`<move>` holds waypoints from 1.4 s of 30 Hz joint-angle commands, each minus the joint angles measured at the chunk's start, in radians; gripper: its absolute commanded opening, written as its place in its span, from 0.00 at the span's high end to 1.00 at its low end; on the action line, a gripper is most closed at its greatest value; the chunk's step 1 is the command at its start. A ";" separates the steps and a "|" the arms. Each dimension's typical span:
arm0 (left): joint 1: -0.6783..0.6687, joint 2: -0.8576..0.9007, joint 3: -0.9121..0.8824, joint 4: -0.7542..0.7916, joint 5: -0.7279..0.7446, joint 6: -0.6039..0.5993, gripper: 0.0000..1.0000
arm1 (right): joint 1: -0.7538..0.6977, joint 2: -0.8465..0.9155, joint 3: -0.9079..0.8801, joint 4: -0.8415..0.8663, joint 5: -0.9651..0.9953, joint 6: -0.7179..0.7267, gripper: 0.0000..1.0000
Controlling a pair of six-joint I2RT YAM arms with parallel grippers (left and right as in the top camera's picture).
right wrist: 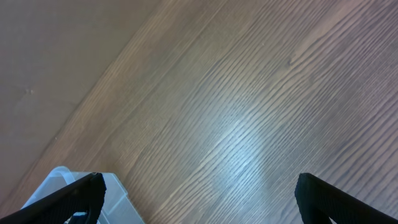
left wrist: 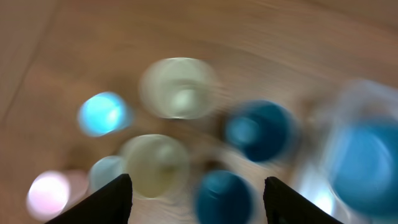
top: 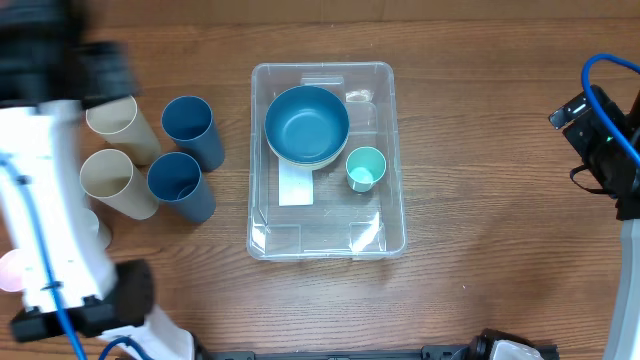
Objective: Pack container
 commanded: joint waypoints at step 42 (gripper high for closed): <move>0.510 0.038 -0.108 0.183 0.297 -0.017 0.96 | -0.005 -0.005 0.007 0.003 0.003 0.004 0.00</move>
